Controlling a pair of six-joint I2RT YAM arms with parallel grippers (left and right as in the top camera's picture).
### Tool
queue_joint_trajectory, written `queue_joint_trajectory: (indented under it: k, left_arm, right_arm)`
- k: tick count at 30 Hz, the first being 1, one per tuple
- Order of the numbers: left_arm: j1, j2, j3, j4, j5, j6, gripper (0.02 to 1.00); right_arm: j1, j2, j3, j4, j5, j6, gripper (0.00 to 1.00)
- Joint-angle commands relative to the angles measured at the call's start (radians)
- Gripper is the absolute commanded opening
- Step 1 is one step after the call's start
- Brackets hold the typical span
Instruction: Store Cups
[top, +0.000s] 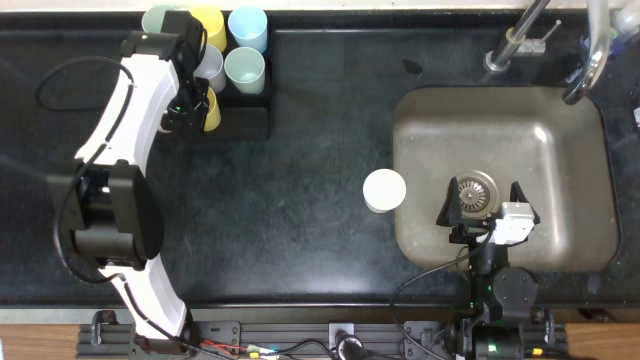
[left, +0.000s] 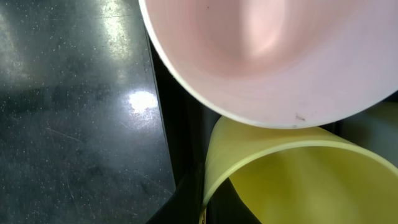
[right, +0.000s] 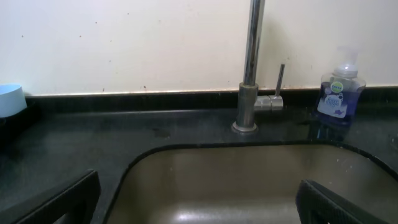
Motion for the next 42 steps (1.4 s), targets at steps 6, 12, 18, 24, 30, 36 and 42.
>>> queue_joint_trajectory:
  k: [6,12,18,24,30,36,42]
  left_arm:
    - [0.002,0.021,-0.001,0.013,-0.001,0.027,0.439]
    - [0.002,0.021,-0.001,0.016,0.000,0.027,0.549]
    - [0.001,0.003,0.011,0.013,0.010,0.031,0.551]
    - [0.001,-0.061,0.037,-0.020,0.010,0.031,0.557]
    - [0.001,-0.166,0.037,-0.062,0.011,0.053,0.560]
    - [0.001,-0.259,0.037,-0.066,0.011,0.084,0.597]
    - [0.001,-0.363,0.037,-0.047,0.017,0.228,0.647]
  right_arm:
    - [-0.003,-0.009,-0.010,0.008,-0.006,-0.003,0.998]
    - [-0.003,-0.009,-0.010,0.008,-0.006,-0.003,0.998]
    - [-0.003,-0.009,-0.010,0.008,-0.006,-0.003,0.998]
    - [-0.003,-0.009,-0.010,0.008,-0.006,-0.003,0.998]
    - [-0.003,-0.009,-0.010,0.008,-0.006,-0.003,0.996]
    - [-0.003,-0.009,-0.010,0.008,-0.006,-0.003,0.996]
    - [-0.003,-0.009,-0.010,0.008,-0.006,-0.003,0.998]
